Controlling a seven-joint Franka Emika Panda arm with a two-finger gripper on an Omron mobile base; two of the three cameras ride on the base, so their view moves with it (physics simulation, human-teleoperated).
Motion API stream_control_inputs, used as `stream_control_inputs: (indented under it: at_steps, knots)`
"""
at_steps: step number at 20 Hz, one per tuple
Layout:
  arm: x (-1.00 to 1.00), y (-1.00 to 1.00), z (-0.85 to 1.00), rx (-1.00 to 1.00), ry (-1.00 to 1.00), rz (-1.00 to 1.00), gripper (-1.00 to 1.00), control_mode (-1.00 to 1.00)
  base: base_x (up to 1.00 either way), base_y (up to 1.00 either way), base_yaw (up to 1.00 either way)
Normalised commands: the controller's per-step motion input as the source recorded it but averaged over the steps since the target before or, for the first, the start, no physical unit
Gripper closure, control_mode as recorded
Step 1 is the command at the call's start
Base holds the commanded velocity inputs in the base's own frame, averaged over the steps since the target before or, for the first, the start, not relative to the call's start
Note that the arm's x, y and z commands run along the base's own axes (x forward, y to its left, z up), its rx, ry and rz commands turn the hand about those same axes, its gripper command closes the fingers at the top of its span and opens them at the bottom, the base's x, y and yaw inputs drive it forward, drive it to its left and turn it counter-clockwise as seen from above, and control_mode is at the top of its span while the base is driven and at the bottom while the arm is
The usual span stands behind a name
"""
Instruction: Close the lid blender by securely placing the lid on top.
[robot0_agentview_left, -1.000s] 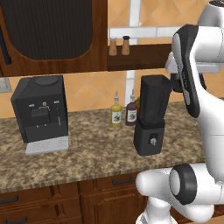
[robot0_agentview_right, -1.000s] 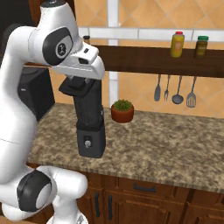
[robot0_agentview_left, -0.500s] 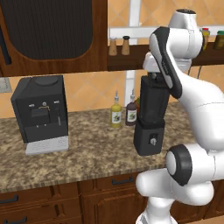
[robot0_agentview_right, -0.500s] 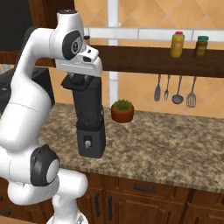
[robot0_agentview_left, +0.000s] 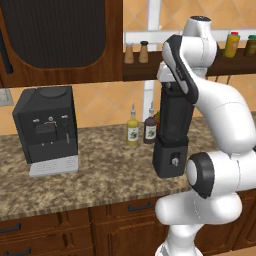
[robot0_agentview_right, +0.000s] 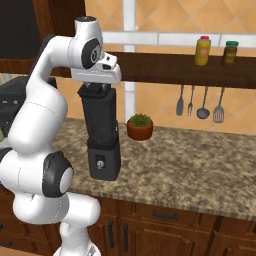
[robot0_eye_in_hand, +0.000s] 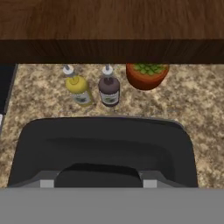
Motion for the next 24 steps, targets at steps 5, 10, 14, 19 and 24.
stream_control_inputs:
  at_steps: [5,10,14,19,24]
  knots:
    - [0.21,-0.34,-0.13,-0.02,-0.01,0.19,1.00,-1.00,0.00,0.00,0.00]
    - [0.16,-0.06,-0.24,-0.09,-0.11,0.17,1.00,-1.00,0.00,0.00,0.00]
    - [0.23,0.23,-0.34,-0.01,-0.06,0.07,1.00,-1.00,0.00,0.00,0.00]
    - [0.00,0.26,-0.09,0.01,0.00,-0.17,1.00,-1.00,0.00,0.00,0.00]
    - [0.01,0.21,-0.02,0.07,0.11,-0.36,1.00,-1.00,0.00,0.00,0.00]
